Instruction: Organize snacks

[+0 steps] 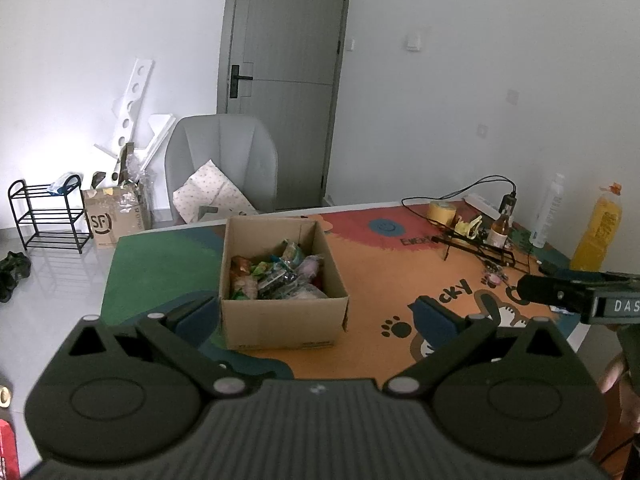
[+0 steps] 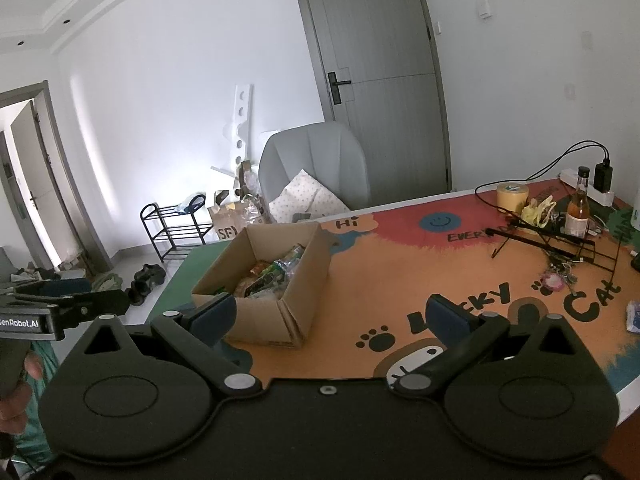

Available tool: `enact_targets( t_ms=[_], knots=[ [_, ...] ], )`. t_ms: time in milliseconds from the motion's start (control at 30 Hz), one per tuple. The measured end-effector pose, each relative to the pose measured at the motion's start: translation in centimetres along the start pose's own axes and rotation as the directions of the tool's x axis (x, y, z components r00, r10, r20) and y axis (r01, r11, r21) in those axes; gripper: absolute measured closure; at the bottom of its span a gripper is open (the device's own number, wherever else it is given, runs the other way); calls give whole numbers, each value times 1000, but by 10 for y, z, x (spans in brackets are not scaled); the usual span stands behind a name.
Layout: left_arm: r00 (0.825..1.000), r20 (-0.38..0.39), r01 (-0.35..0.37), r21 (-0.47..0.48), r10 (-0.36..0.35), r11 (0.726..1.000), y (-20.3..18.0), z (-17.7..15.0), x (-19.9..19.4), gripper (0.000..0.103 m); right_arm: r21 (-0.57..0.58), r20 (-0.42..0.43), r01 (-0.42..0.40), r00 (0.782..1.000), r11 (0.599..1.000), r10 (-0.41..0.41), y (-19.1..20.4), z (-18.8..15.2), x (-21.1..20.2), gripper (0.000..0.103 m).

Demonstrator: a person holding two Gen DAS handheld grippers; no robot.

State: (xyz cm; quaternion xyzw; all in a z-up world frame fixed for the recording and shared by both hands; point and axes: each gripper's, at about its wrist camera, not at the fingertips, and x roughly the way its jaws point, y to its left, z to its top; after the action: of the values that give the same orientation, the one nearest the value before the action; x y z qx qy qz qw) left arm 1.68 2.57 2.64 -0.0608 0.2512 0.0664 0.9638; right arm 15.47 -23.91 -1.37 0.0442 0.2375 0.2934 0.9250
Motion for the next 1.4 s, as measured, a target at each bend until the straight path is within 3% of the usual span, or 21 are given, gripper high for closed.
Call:
enact_targets(
  t_ms=[1400],
  knots=[
    [1000, 2, 1, -2, -1, 1000, 1, -1, -1, 0, -16, -25, 5, 1000, 1000, -6, 0, -1, 4, 0]
  ],
)
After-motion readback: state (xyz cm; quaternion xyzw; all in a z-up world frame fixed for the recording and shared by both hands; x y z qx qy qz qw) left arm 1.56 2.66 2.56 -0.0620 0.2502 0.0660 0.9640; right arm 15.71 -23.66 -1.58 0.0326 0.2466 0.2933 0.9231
